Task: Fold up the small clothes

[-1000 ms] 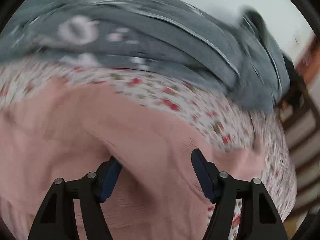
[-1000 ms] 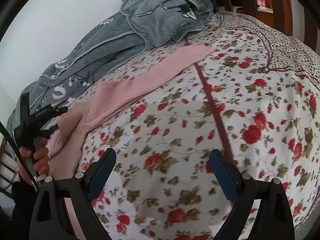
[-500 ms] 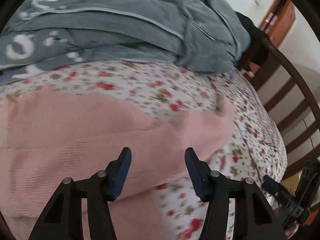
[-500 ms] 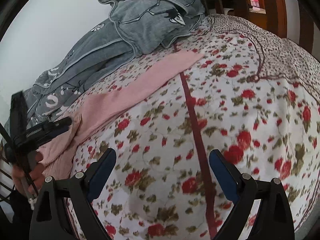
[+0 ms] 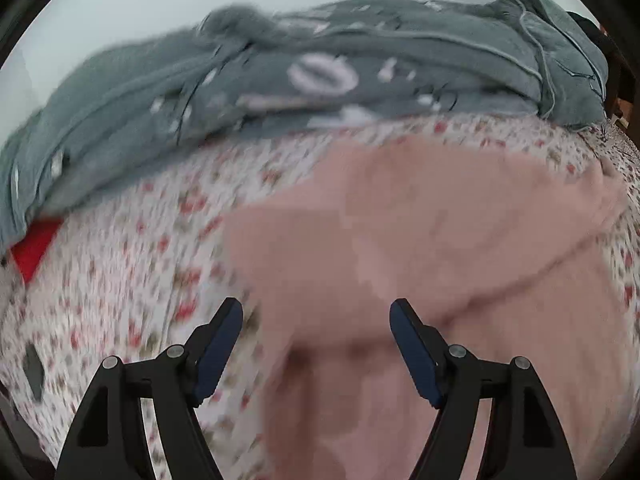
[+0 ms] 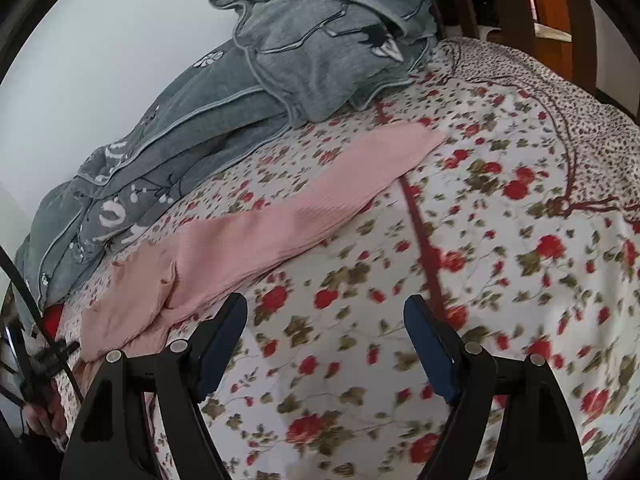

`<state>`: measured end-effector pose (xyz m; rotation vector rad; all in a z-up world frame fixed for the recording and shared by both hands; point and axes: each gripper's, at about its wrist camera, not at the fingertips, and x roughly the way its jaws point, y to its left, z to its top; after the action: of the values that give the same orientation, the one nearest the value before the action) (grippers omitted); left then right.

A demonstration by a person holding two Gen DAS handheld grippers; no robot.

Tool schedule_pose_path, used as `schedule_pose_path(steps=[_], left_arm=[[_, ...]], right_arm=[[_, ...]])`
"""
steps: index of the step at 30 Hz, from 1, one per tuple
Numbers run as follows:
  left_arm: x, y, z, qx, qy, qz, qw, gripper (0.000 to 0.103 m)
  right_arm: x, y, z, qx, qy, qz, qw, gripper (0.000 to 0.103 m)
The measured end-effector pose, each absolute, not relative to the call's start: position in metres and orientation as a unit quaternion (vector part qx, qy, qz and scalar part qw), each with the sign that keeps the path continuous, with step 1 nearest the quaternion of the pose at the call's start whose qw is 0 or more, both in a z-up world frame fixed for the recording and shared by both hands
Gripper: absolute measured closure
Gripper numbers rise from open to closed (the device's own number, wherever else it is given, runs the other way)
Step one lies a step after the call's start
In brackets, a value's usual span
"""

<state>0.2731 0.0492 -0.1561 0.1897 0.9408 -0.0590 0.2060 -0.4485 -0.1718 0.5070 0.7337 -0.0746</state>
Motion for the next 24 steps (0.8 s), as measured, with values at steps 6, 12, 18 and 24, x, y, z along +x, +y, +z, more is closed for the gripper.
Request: schedule_pose_path(steps=[6,12,18,24], left_arm=[[0.264,0.071,-0.184,0.097,0.473,-0.012,0.876,0.028],[0.286,0.07,-0.195,0.114,0.445,0.035,0.887,0.026],[0.297,0.111,-0.186,0.018,0.423,0.046,0.905,0.028],[0.29,0.149,-0.198,-0.054,0.437,-0.008,0.898,0.062]], right_arm=[[0.202,-0.424,-0.172,0.233,0.37,-0.035,0.899,0.023],[0.182,-0.401,-0.163,0.21,0.377,-0.053,0.901,0.023],[0.169,-0.382,-0.157,0.188,0.381,-0.073,0.902,0.023],[0.176,-0.37,-0.16,0.167,0.384,-0.086,0.904,0.023]])
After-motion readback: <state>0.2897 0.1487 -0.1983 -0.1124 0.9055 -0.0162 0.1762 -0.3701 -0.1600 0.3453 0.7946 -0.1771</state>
